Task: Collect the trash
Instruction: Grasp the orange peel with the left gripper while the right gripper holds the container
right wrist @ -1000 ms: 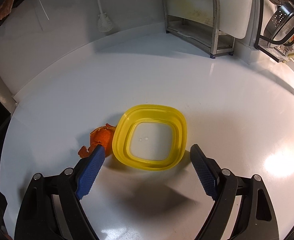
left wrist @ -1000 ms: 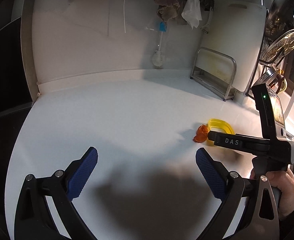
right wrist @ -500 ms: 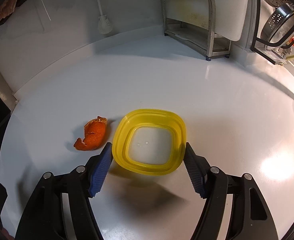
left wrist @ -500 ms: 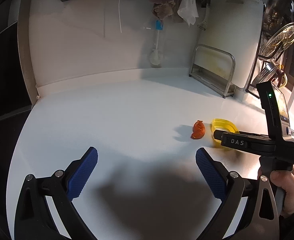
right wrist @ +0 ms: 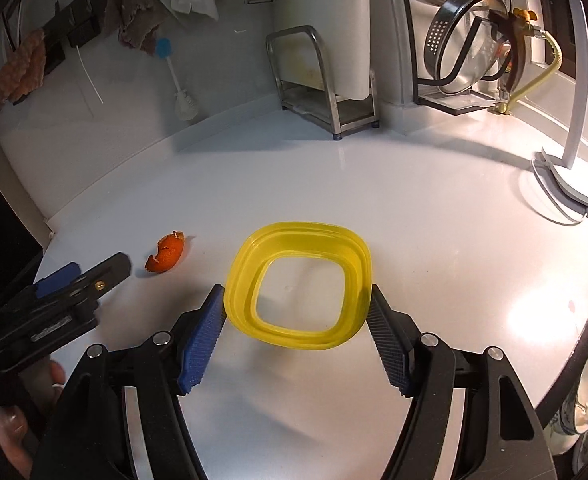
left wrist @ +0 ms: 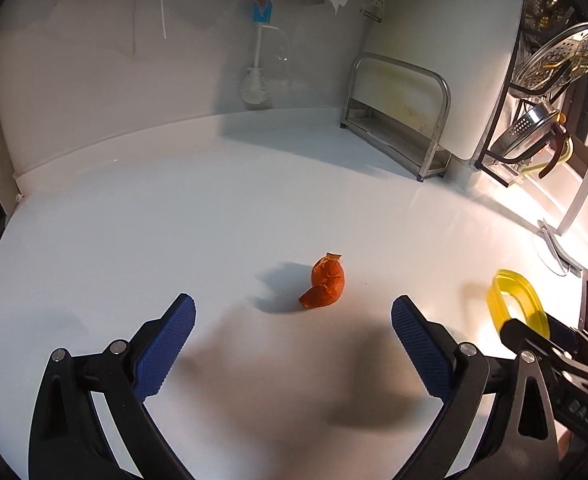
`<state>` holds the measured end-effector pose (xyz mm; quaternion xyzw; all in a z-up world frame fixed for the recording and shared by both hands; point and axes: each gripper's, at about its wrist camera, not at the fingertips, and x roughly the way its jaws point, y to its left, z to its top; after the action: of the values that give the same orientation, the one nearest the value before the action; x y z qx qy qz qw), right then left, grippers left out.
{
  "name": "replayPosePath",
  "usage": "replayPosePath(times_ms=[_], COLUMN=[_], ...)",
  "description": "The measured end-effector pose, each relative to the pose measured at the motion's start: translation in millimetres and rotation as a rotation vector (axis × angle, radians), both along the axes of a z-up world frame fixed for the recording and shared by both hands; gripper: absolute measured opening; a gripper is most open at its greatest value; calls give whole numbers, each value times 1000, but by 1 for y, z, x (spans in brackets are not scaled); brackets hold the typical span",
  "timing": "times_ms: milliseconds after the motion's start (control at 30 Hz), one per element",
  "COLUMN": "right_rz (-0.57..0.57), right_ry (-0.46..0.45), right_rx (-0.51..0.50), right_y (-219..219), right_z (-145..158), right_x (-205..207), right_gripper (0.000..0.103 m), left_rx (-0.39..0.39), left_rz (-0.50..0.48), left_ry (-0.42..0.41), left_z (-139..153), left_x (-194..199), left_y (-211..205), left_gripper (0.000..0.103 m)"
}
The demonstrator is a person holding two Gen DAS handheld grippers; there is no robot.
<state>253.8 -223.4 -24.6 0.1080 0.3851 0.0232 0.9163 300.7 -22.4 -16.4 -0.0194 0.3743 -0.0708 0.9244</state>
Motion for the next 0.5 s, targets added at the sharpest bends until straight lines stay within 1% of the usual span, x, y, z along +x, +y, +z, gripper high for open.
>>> replayPosePath(times_ms=[67,267,433,500], right_rz=[2,15,27,30], right_ry=[-13,-46,-60,-62], right_rx=[19,57,74,83], right_y=[-5,-13,-15,-16], right_z=[3,9,11,11], right_x=[-5,-15,-17,-18], right_gripper=[67,68,68,68], left_rx=[8,55,91,107], left_rz=[2,26,45,48], left_ry=[30,85,97,102], left_z=[-7,-21,-25,-26], left_x=[11,34,47,50], left_y=[-7,-17,-17,-19], left_gripper=[97,97,95,92])
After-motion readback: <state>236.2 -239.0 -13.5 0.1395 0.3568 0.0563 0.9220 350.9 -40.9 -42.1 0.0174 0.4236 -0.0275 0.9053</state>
